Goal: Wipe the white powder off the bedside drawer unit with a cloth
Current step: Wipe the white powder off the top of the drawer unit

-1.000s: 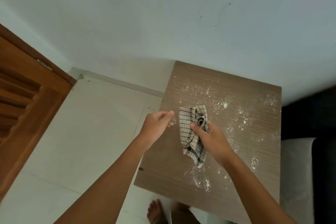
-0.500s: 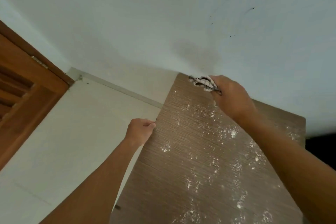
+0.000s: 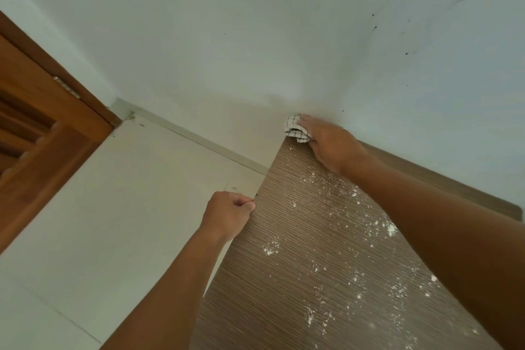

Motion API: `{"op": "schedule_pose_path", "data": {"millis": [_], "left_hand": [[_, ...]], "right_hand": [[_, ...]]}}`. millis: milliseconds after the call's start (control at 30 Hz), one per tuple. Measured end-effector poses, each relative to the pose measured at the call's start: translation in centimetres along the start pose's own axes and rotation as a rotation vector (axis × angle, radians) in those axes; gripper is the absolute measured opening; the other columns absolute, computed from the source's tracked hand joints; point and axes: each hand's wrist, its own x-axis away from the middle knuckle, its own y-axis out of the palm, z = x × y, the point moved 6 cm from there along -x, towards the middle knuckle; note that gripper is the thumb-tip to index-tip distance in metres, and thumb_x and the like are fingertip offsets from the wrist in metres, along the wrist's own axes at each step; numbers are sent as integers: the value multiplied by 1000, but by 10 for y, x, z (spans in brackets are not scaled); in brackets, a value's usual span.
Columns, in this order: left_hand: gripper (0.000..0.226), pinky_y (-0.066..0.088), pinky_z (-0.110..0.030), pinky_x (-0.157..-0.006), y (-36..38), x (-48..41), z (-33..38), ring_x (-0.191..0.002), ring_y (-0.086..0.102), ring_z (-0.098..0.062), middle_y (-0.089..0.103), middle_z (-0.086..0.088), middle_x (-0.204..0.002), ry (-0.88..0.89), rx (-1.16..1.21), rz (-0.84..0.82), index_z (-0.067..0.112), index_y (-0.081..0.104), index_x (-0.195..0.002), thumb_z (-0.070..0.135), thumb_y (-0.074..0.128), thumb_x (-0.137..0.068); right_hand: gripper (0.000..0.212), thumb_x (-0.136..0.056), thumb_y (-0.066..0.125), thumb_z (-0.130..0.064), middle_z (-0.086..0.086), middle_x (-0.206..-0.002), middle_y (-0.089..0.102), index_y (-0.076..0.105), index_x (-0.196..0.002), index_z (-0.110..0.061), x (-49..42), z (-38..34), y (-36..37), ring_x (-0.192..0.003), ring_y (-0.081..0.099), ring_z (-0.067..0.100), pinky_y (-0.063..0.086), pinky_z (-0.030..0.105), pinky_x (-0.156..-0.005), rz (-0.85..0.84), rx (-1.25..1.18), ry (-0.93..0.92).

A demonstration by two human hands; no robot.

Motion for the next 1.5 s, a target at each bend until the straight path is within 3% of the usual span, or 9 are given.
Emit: {"op": "schedule_pose_path", "data": {"millis": [433, 600, 767, 967, 1067, 1200, 1333, 1400, 1500], "left_hand": [[10, 59, -38, -84, -2, 3, 2, -92, 69, -19, 73, -3, -98, -75, 100, -54, 14, 76, -94, 16, 67, -90], [8, 59, -39, -84, -3, 6, 2, -92, 70, -19, 72, -2, -98, -87, 110, -93, 18, 74, -92, 18, 66, -91], [16, 58, -28, -78, -12, 16, -1, -89, 70, -14, 74, -2, -99, -140, 191, -235, 15, 72, -101, 19, 58, -96], [18, 58, -28, -74, -14, 19, -1, -92, 72, -14, 75, 1, -99, -114, 171, -288, 14, 73, -101, 22, 58, -95], [13, 59, -27, -71, -13, 17, 1, -85, 73, -12, 75, 2, -95, -78, 116, -205, 13, 74, -96, 16, 62, -93], [14, 60, -30, -71, -9, 19, 1, -86, 72, -17, 74, -4, -97, -70, 118, -130, 9, 74, -100, 11, 63, -93], [13, 60, -38, -78, -9, 19, 2, -86, 72, -20, 74, -4, -96, -73, 98, -115, 13, 74, -98, 13, 62, -93], [11, 60, -42, -79, -9, 17, 3, -88, 71, -22, 73, -4, -97, -65, 65, -108, 15, 73, -94, 13, 63, -92], [9, 60, -43, -79, -9, 15, 3, -91, 70, -23, 72, -4, -99, -62, 24, -84, 17, 73, -92, 14, 64, -91]], "right_hand": [[52, -99, 45, -17, -2, -154, 29, 30, -147, -29, 29, -14, 18, -144, 18, 27, 13, 38, -113, -45, -217, 13], [49, -97, 47, -12, -6, -152, 33, 38, -144, -24, 60, -53, 19, -138, 12, 10, 7, 31, -113, -66, -251, -96], [53, -95, 50, -13, -13, -151, 23, 35, -144, -27, 99, -89, 33, -139, 6, 10, 0, 32, -116, -160, -268, -152], [57, -96, 50, -18, -26, -146, 8, 29, -144, -39, 164, -120, 56, -135, -9, 2, -16, 17, -105, -273, -281, -182], [63, -93, 55, -18, -29, -147, 9, 26, -142, -44, 203, -128, 67, -137, -6, -1, -2, 29, -115, -321, -280, -189], [80, -65, 84, -8, -14, -136, 53, 45, -130, -34, 234, -141, 66, -129, 47, 11, 46, 37, -100, -295, -292, -230], [47, -93, 57, -8, -18, -118, 62, 49, -126, -41, 229, -135, 37, -105, 61, 2, 50, 22, -93, -256, -420, 60], [38, -94, 52, -12, -31, -91, 60, 53, -113, -46, 222, -130, 9, -80, 60, -7, 49, 8, -73, -194, -531, 145], [29, -92, 47, -20, -17, -64, 60, 56, -98, -47, 206, -102, -36, -62, 61, 0, 46, 12, -46, -20, -571, 206]]}}
